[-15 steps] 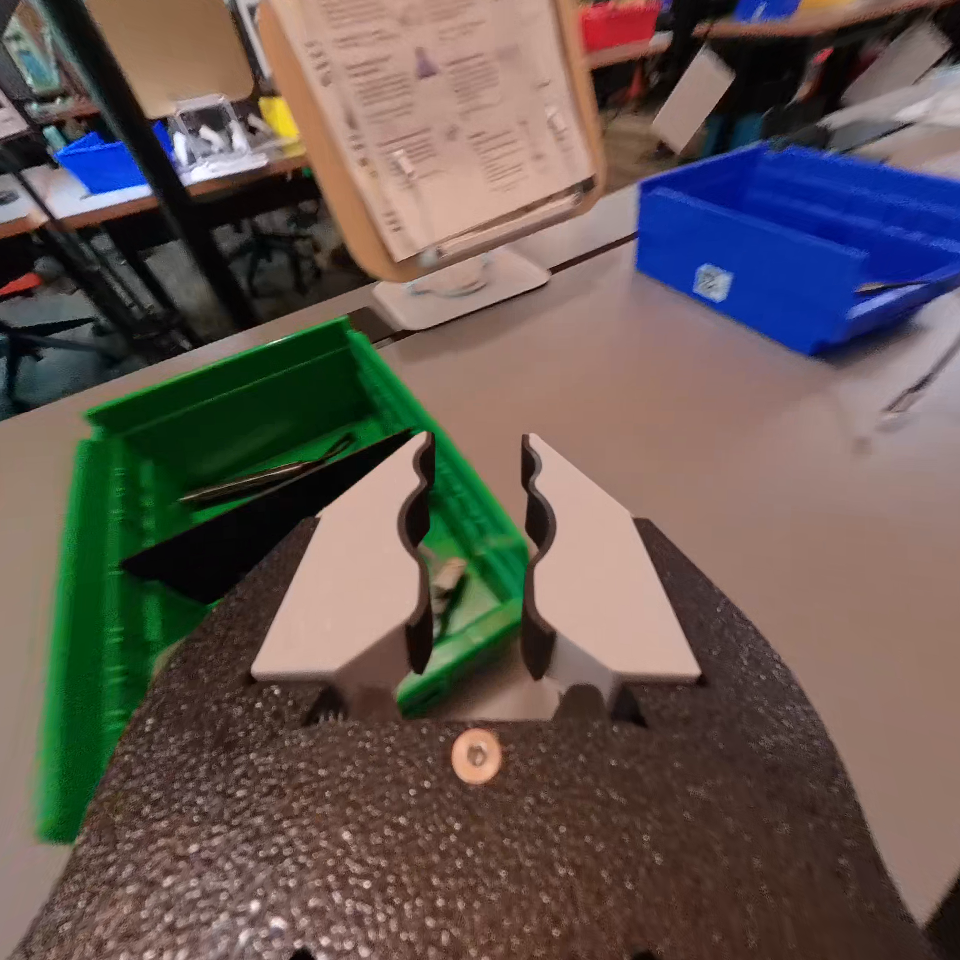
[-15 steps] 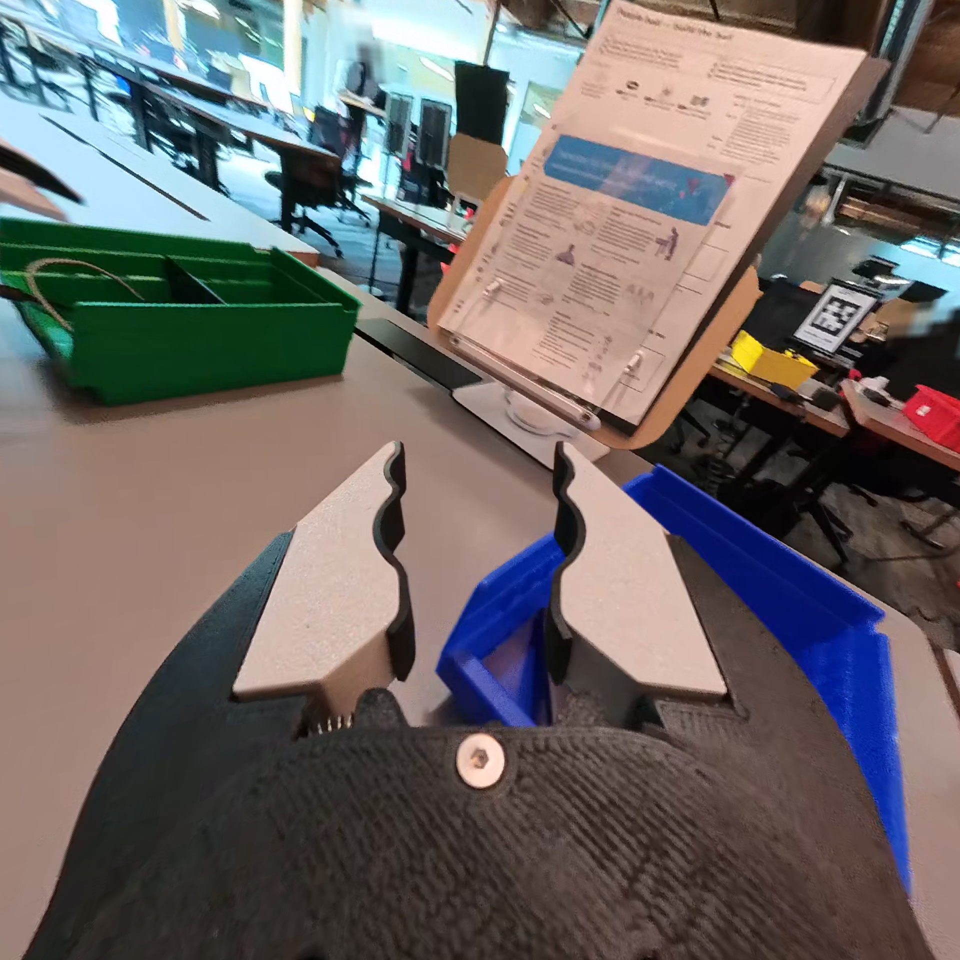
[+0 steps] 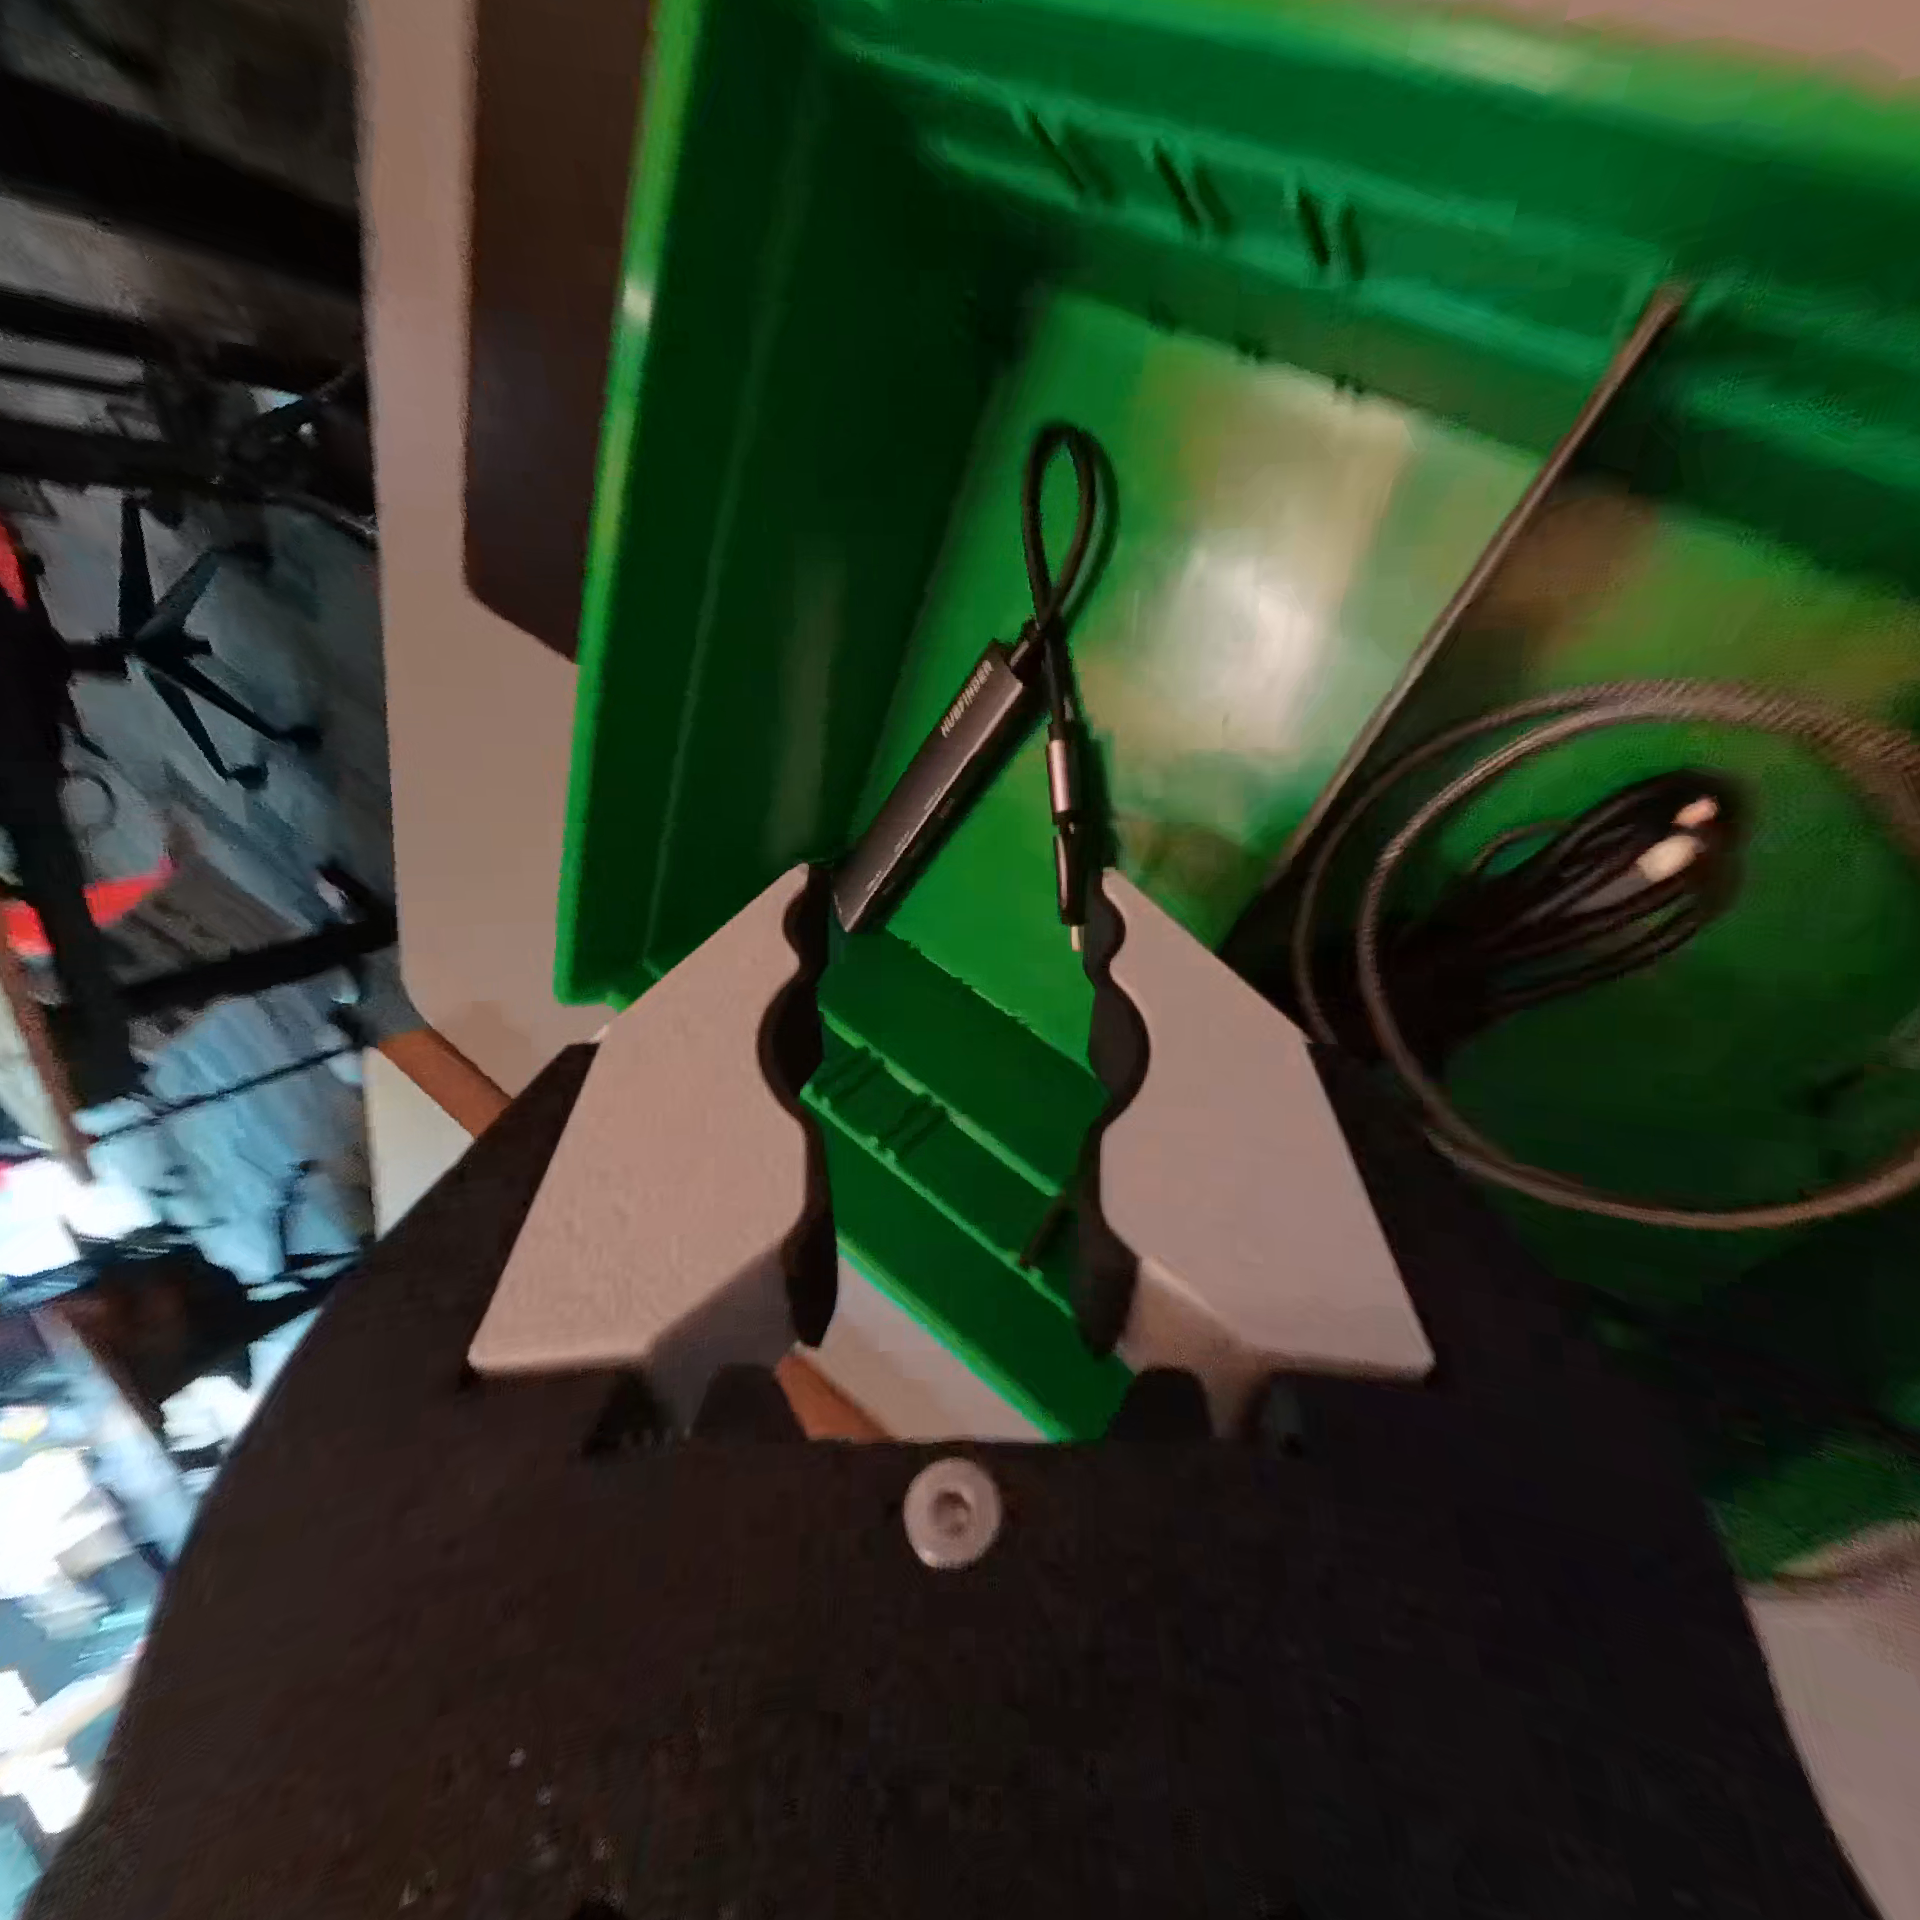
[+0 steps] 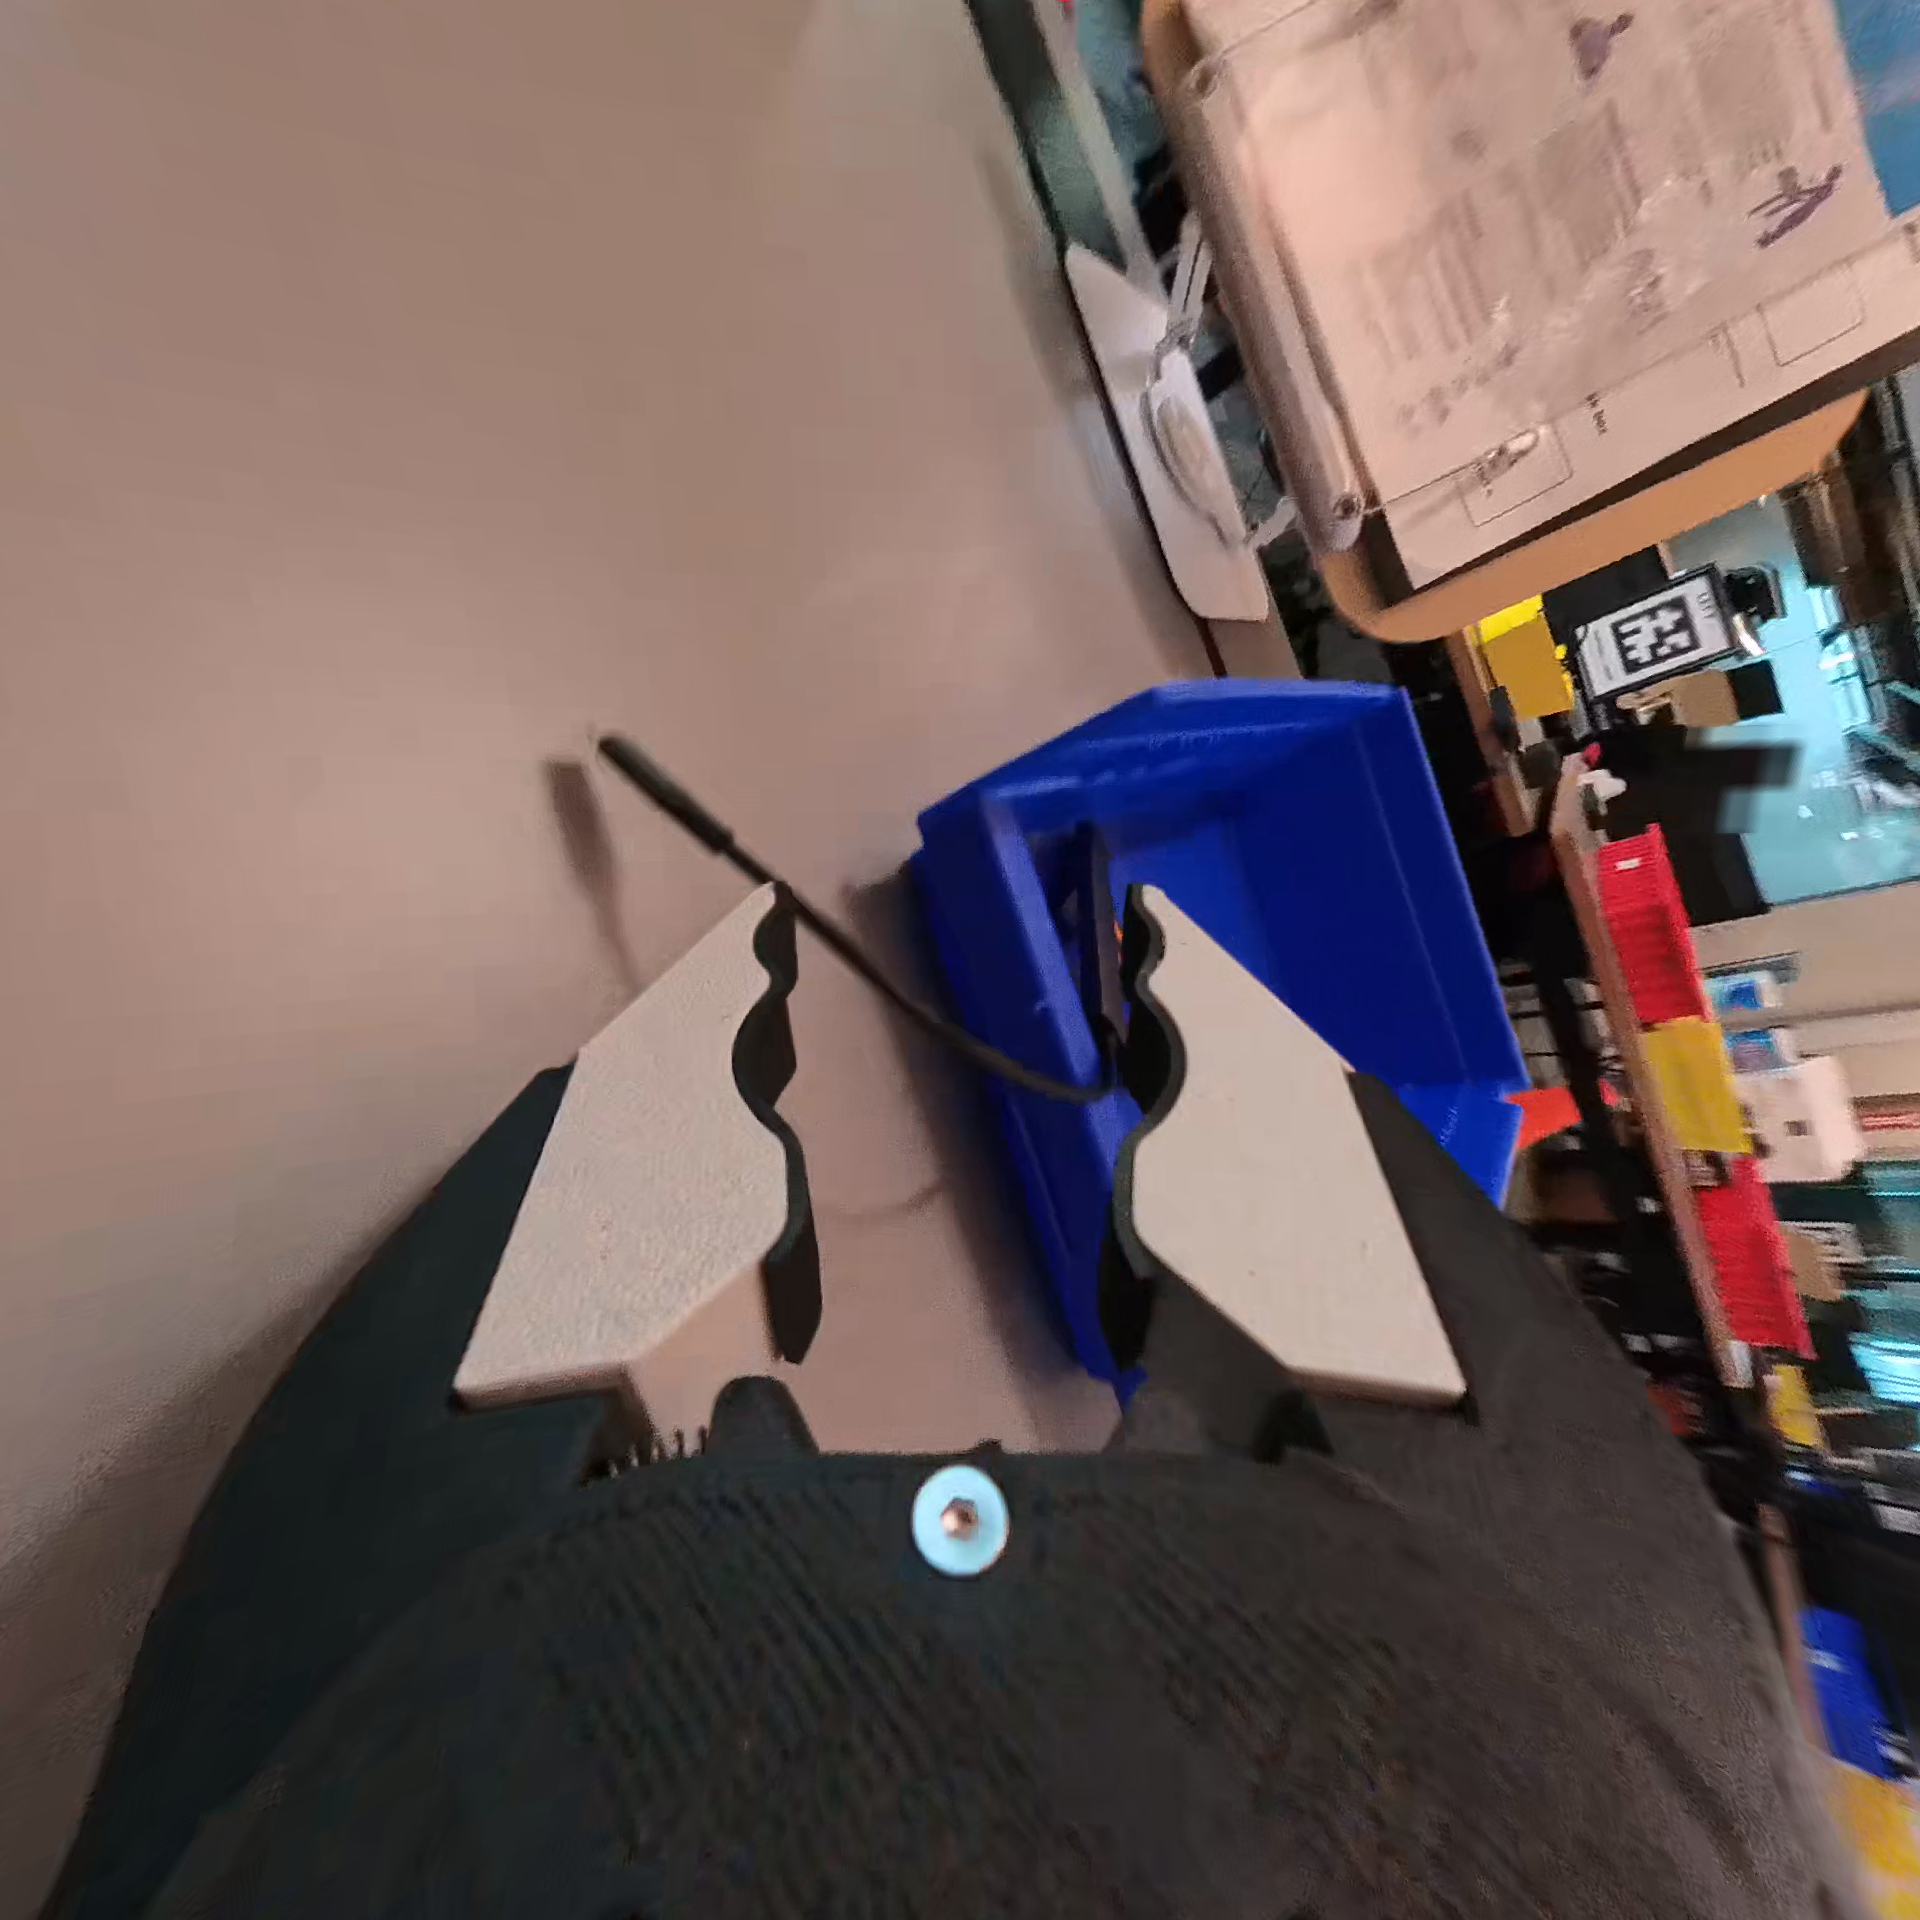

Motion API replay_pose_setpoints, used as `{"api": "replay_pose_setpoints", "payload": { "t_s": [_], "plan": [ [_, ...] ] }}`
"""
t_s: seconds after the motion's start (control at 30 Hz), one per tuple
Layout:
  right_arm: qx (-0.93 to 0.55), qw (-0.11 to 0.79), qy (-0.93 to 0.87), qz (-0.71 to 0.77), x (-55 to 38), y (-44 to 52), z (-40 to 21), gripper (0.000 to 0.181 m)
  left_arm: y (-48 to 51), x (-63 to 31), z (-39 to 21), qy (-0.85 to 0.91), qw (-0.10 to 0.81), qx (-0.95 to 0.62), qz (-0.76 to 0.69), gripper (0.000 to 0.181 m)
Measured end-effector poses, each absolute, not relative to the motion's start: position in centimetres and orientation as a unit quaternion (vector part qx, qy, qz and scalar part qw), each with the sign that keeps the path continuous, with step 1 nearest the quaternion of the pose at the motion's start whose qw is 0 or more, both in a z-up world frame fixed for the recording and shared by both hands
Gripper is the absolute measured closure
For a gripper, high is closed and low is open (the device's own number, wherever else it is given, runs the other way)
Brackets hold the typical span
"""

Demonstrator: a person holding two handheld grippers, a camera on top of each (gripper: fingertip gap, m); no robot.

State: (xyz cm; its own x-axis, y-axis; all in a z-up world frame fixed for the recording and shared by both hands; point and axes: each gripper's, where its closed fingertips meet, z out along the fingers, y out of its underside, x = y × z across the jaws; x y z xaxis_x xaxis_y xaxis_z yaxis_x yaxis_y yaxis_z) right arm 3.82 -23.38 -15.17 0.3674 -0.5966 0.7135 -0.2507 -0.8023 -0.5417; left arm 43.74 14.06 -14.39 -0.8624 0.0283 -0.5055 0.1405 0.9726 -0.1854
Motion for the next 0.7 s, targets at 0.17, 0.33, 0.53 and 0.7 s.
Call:
{"api": "replay_pose_setpoints", "payload": {
  "t_s": [0.17,0.33,0.53,0.7],
  "plan": [
    [-0.809,0.144,0.238,-0.518,2.7,-24.0,-16.0,0.119,13.7,47.0,-19.7,0.950,0.259,0.171,0.028,0.135],
    [-0.804,0.103,0.217,-0.544,2.7,-25.1,-16.1,0.119,12.8,49.5,-22.3,0.937,0.277,0.205,0.060,0.142],
    [-0.800,0.077,0.193,-0.563,3.5,-25.1,-16.6,0.123,12.5,50.2,-22.2,0.926,0.319,0.198,0.035,0.175],
    [-0.801,0.063,0.173,-0.569,4.0,-25.0,-17.2,0.127,12.2,49.9,-17.8,0.904,0.401,0.144,-0.029,0.175]
  ]
}}
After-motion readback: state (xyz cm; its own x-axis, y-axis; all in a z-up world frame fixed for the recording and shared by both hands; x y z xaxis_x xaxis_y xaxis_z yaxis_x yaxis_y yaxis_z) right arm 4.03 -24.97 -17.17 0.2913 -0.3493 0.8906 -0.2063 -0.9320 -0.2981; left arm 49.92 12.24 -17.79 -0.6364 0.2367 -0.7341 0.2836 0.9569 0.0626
